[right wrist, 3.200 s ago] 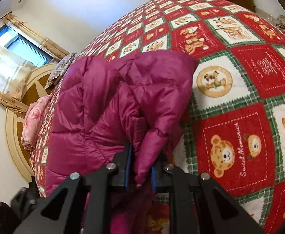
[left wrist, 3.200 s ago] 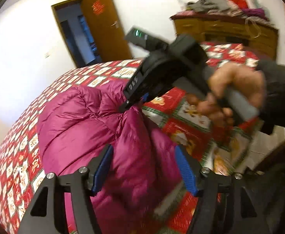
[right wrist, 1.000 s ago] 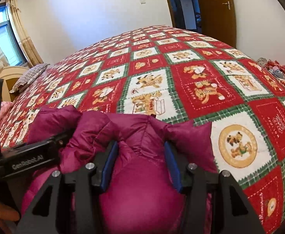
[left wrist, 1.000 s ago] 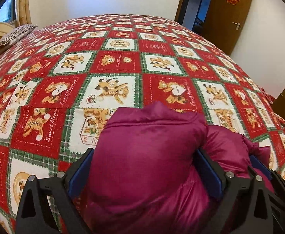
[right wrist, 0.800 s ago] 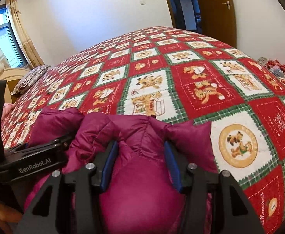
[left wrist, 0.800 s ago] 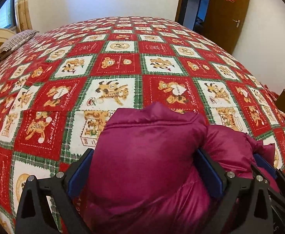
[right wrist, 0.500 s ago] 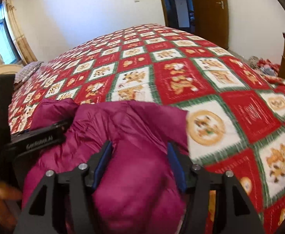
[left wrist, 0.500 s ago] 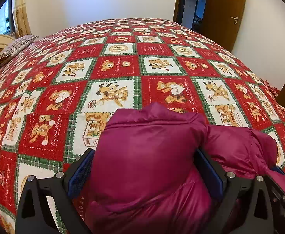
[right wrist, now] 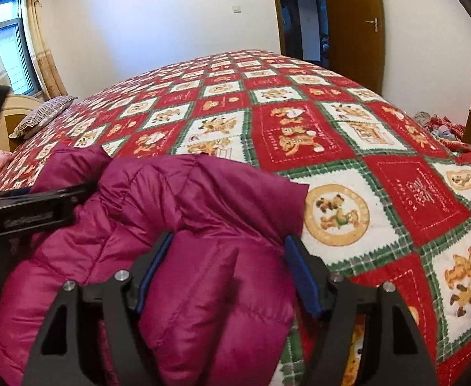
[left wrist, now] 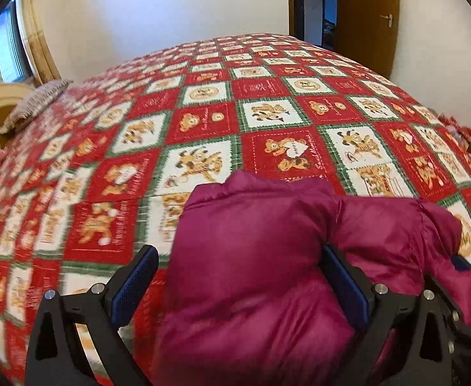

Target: Fold large clothes

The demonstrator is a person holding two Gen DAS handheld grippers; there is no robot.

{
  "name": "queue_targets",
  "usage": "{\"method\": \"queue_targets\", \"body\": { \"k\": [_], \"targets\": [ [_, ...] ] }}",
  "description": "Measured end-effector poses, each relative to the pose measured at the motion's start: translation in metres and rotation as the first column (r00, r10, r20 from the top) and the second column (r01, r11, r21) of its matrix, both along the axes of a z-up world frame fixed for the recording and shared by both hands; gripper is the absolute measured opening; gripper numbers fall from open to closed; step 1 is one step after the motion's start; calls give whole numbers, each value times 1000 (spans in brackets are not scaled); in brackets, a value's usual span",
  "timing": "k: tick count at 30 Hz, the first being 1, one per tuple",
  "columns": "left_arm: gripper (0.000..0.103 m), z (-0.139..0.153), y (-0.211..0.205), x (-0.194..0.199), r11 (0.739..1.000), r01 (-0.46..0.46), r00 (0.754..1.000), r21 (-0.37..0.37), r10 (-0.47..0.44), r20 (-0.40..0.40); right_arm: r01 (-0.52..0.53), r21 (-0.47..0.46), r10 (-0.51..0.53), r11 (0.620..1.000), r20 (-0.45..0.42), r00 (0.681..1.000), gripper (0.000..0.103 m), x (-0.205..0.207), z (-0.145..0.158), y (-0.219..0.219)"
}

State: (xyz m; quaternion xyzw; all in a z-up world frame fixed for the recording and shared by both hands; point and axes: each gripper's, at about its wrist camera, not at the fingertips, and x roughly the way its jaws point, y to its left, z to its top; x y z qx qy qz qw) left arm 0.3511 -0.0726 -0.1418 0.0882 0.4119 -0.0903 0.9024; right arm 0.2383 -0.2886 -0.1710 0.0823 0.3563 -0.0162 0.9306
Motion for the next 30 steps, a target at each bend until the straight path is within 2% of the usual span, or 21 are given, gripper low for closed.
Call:
{"method": "queue_targets", "body": {
  "k": [4, 9, 10, 11, 14, 19, 22, 27, 30],
  "targets": [
    [101, 21, 12, -31, 1000, 23, 1000, 8, -23, 7, 0, 13, 0, 1000, 6, 1000, 71, -1, 0, -2],
    [101, 36, 28, -74, 999, 19, 997, 49, -22, 71, 1, 9, -1, 1000, -14, 1000, 71, -1, 4, -1],
    [101, 35, 29, -79, 998, 22, 997, 52, -25, 68, -1, 5, 1, 1000, -30, 1000, 69, -2, 9, -2],
    [101, 33, 29, -82, 998, 24, 997, 59, -28, 67, 1, 5, -1, 1000, -31, 1000, 63, -5, 16, -3],
    [101, 32, 28, -91, 996, 13, 996, 86, -21, 91, 9, -8, -9, 1000, 22, 1000, 60, -32, 44, -2],
    [101, 36, 29, -101, 995, 3, 992, 95, -15, 123, -68, -39, 71, 997, 80, 994, 60, -97, 77, 20],
    [101, 38, 28, -105, 995, -1, 991, 103, -13, 131, -102, -36, 104, 994, 41, 994, 60, -117, 66, 32],
    [101, 39, 26, -113, 991, 0, 988, 136, -21, 152, -108, -22, 105, 994, -90, 990, 51, -111, 23, 40],
    [101, 42, 25, -117, 989, -3, 986, 148, -22, 165, -97, 0, 96, 995, -101, 990, 51, -106, 11, 36]
  ]
}}
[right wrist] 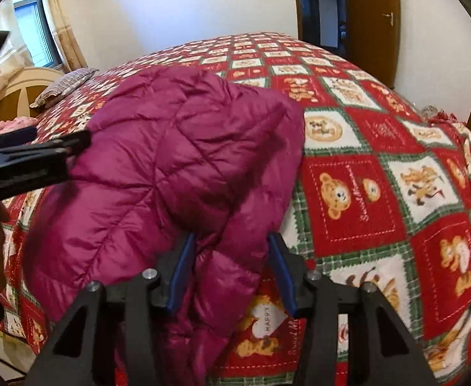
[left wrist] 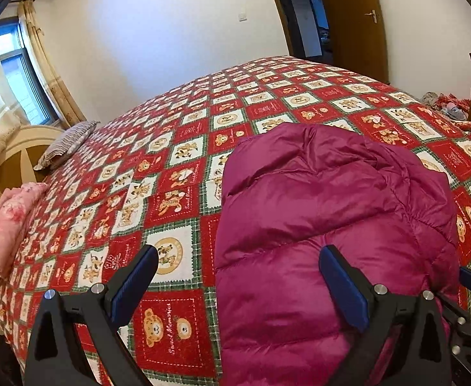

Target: Fold large clothes

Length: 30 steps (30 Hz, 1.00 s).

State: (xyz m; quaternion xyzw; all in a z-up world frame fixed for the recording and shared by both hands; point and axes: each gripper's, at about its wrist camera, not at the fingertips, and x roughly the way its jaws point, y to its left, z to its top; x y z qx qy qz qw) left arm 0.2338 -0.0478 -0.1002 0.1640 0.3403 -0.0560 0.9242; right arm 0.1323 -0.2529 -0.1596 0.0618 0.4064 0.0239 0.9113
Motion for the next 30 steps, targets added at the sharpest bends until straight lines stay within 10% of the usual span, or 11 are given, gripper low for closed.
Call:
{"method": "queue_targets", "body": {
  "k": [10, 16, 23, 30],
  "targets": [
    [101, 1, 4, -5, 1000, -9, 1000, -4, 9, -2, 18, 81, -16, 997, -31, 999, 56, 0, 6, -17],
    [101, 6, 19, 0, 998, -11, 1000, -66, 9, -24, 63, 184, -87, 981, 121, 989, 91, -12, 57, -51],
    [101, 6, 36, 19, 986, -23, 996, -165, 8, -91, 95, 269, -117, 958, 67, 991, 92, 12, 48, -68],
    [101, -6, 97, 57, 840, -105, 966, -533, -40, -254, 93, 326, -104, 941, 17, 994, 99, 26, 28, -74]
  ]
}}
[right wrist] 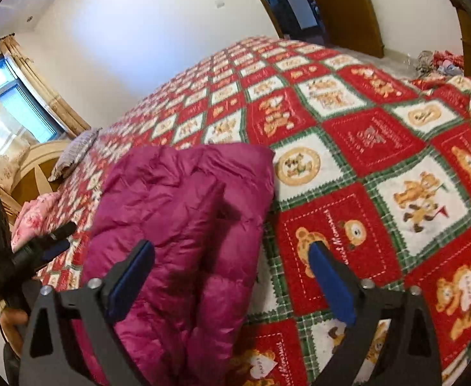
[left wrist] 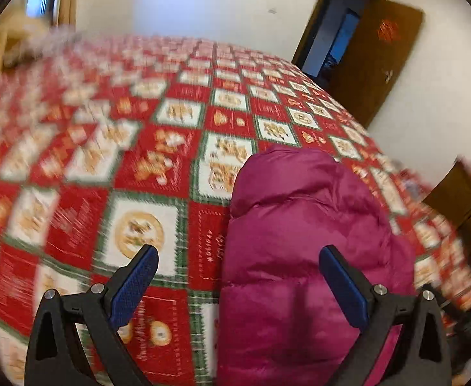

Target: Fold large clothes

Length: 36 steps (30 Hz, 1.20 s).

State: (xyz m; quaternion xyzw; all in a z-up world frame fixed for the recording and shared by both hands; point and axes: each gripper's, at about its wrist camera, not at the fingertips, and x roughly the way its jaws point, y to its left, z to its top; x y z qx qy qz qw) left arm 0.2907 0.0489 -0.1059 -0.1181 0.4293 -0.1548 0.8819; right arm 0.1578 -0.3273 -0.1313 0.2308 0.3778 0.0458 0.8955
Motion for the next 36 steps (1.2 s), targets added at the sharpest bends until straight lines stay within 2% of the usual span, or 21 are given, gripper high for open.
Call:
{"method": "queue_targets", "body": {
  "k": [5, 8, 11, 13, 17, 21, 24, 26, 27, 29, 32, 36],
  "targets": [
    [101, -22, 8, 13, 990, 34, 998, -136, -41, -50, -27, 50, 28, 998, -25, 999, 101, 10, -17, -1],
    [101, -45, 4, 17, 967, 61, 989, -247, -92, -114, -52, 86, 54, 995, -28, 998, 103, 17, -26, 2],
    [101, -56, -1, 16, 948, 86, 984, -307, -129, -124, -85, 101, 87, 991, -21, 996, 103, 20, -32, 9],
    [101, -54, -4, 14, 940, 120, 983, -319, -158, -98, -127, 90, 128, 988, -7, 992, 103, 22, -30, 16],
    [101, -54, -17, 13, 917, 223, 961, -331, -265, -85, -230, 81, 230, 970, 0, 973, 103, 31, -30, 36],
    [101, -53, -29, 8, 931, 247, 960, -268, -272, -61, -250, 1, 250, 968, -5, 968, 103, 40, -30, 56],
    [100, -52, -32, 8, 935, 267, 957, -234, -286, -47, -264, -44, 263, 964, -20, 965, 91, 45, -29, 66],
    [98, -50, -35, 5, 937, 281, 955, -207, -294, -34, -305, -71, 303, 950, -27, 952, 71, 43, -25, 75],
    [94, -48, -38, 2, 938, 288, 954, -190, -298, -25, -316, -87, 314, 945, -32, 949, 68, 41, -23, 79],
    [87, -45, -37, -6, 940, 292, 954, -180, -298, -10, -321, -114, 319, 940, -37, 947, 56, 38, -22, 80],
    [80, -41, -32, -15, 939, 285, 957, -191, -290, 2, -321, -134, 319, 938, -33, 947, 43, 30, -12, 84],
    [74, -27, -26, -27, 931, 292, 956, -219, -293, 31, -326, -151, 328, 933, -14, 945, 38, 16, 0, 87]
  ]
}}
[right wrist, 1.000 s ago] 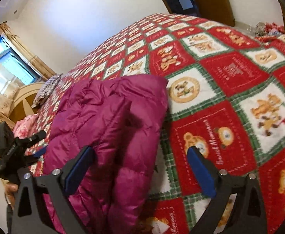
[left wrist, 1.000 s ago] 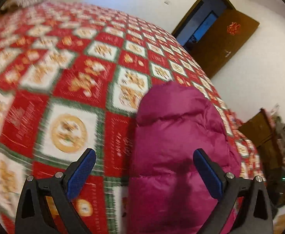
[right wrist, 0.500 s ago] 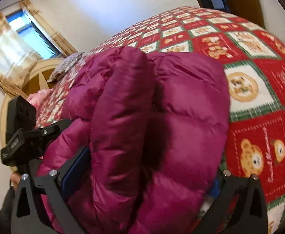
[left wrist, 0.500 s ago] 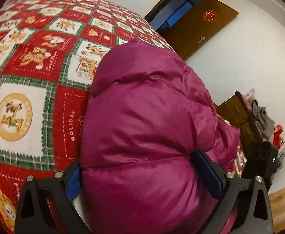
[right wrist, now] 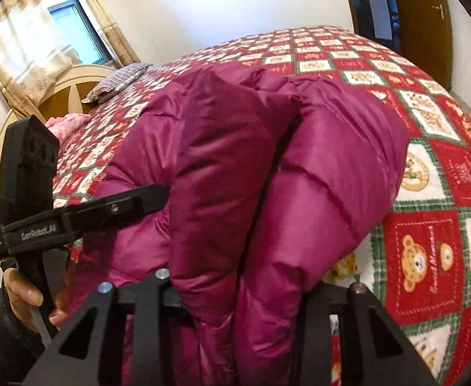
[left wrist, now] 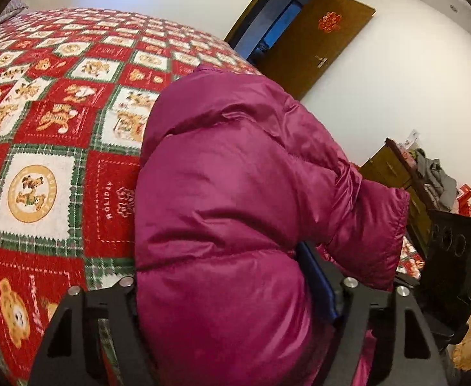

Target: Fold large clothes

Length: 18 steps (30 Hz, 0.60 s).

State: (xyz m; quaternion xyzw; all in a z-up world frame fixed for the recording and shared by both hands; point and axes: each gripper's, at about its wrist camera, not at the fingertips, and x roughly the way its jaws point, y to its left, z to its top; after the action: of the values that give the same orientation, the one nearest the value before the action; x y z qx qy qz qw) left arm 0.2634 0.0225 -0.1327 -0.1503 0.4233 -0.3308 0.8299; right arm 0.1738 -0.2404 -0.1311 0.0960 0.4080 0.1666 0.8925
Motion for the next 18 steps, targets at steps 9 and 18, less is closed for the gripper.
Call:
{"method": "queue_targets", "body": {
  "k": [9, 18],
  "targets": [
    [73, 61, -35, -16, 995, 65, 992, -80, -55, 113, 70, -5, -69, 998, 136, 988, 37, -37, 54, -28],
    [74, 94, -116, -16, 976, 179, 972, -123, -155, 177, 218, -134, -181, 967, 243, 953, 37, -65, 103, -100]
  ]
}}
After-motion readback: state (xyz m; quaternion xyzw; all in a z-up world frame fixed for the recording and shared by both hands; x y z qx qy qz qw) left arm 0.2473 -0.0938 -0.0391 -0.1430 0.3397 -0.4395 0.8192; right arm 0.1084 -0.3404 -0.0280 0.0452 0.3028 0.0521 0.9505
